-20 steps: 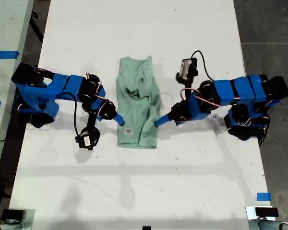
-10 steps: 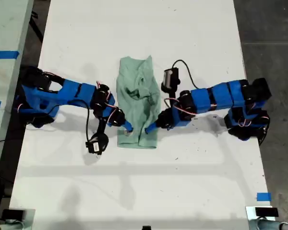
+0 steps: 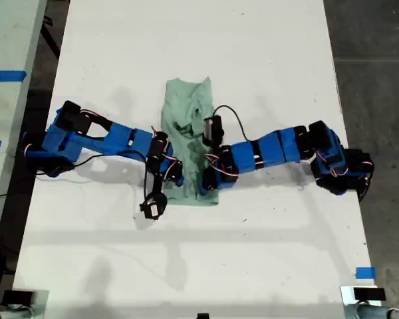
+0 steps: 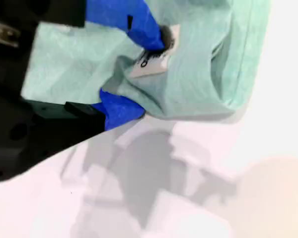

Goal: Fold tshirt

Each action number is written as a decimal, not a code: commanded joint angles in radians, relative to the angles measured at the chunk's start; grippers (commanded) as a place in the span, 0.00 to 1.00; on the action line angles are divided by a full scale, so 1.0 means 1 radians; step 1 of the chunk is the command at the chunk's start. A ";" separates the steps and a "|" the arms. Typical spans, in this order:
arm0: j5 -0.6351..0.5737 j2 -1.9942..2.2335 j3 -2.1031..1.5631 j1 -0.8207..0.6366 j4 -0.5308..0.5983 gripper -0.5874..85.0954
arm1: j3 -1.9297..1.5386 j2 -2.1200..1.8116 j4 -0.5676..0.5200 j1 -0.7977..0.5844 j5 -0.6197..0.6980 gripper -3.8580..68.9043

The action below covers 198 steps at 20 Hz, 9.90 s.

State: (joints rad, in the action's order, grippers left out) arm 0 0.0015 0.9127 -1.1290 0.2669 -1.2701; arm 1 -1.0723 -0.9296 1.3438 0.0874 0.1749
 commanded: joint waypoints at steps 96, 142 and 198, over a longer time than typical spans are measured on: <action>-0.213 2.419 -1.888 -0.304 -0.138 0.07 | -1.927 -2.436 -0.098 -0.176 0.422 0.05; -0.213 2.419 -1.888 -0.304 -0.138 0.07 | -1.927 -2.436 -0.098 -0.176 0.422 0.05; -0.213 2.419 -1.888 -0.304 -0.138 0.07 | -1.927 -2.436 -0.098 -0.176 0.422 0.05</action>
State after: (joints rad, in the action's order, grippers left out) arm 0 -0.2209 3.3364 -3.0173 -0.0460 -1.3407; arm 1 -3.0112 -3.3594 1.2563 -0.0782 0.5844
